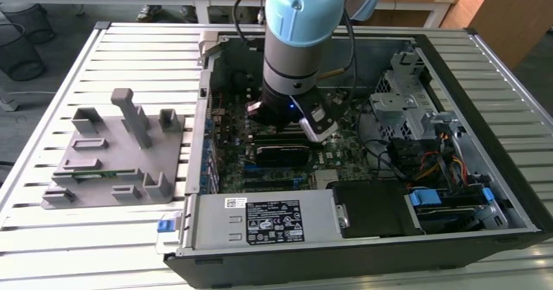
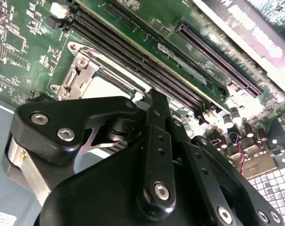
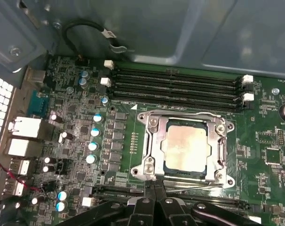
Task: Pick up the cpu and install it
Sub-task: 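Install the second cpu locking lever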
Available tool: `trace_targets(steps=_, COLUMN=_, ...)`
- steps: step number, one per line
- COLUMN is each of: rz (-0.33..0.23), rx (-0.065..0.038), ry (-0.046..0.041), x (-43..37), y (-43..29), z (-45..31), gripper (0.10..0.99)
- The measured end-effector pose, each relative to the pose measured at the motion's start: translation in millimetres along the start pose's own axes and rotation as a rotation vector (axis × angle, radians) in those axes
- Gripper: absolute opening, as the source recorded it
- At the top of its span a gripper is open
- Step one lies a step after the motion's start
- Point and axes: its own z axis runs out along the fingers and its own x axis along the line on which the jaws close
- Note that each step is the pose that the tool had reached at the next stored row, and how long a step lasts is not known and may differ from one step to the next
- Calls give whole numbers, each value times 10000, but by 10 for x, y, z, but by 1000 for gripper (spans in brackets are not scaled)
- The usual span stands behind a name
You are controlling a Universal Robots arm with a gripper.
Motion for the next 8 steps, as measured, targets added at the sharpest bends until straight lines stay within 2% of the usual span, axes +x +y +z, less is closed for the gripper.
trace_targets(steps=3, rz=-1, rx=-69, ry=-6, x=19, y=-28, z=-3, gripper=106)
trace_targets(steps=8, rz=-2, rx=-111, ry=-10, x=34, y=-38, z=24, gripper=106)
